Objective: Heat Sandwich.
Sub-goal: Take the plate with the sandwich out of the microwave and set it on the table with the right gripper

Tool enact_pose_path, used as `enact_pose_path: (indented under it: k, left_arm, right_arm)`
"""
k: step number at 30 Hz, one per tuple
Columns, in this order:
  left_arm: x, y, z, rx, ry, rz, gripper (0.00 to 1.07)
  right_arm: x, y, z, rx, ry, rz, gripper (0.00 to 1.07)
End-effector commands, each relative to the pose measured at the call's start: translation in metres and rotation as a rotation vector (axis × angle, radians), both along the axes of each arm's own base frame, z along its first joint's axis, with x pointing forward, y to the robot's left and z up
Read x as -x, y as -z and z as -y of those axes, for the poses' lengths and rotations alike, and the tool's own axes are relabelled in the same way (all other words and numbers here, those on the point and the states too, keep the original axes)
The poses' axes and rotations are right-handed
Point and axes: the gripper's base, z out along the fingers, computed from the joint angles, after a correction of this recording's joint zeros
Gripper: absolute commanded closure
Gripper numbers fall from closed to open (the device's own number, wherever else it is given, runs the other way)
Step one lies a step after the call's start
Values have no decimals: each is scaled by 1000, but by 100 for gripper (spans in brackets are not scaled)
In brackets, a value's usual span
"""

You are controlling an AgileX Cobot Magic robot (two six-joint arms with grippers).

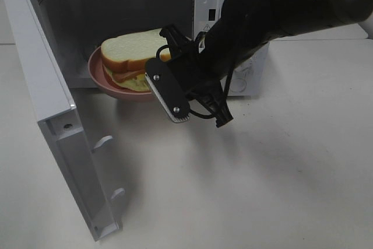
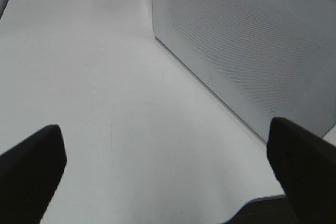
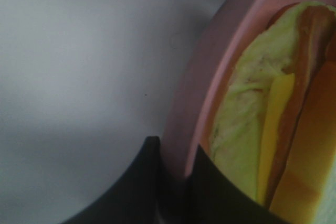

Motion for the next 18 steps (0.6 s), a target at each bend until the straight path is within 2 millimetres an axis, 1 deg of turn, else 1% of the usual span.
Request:
enact_pose_path:
  k: [1, 3, 7, 8, 11, 12, 13, 16, 18]
  left_arm:
    - [2, -1, 0, 5, -4, 28, 7]
    - [2, -1, 0, 5, -4, 28, 7]
    - [2, -1, 0, 5, -4, 28, 7]
    - [2, -1, 0, 5, -4, 28, 7]
    - [2, -1, 0, 5, -4, 28, 7]
    - [2, -1, 0, 5, -4, 28, 7]
    - [2, -1, 0, 5, -4, 28, 7]
    - [2, -1, 0, 5, -4, 28, 7]
    - [2, -1, 0, 5, -4, 28, 7]
  right_arm:
    - [9, -11, 9, -24, 6, 38, 107]
    - [13, -12, 12, -23, 6, 36, 107]
    - [33, -19, 28, -21, 7, 32, 107]
    - [33, -19, 28, -21, 7, 32, 107]
    - [44, -21, 35, -22, 12, 27, 107]
    - [50, -25, 40, -27, 12, 33, 107]
    - [50, -25, 40, -27, 12, 33, 107]
    - [62, -31, 50, -35, 16, 40, 107]
    - [65, -31, 52, -36, 17, 39, 107]
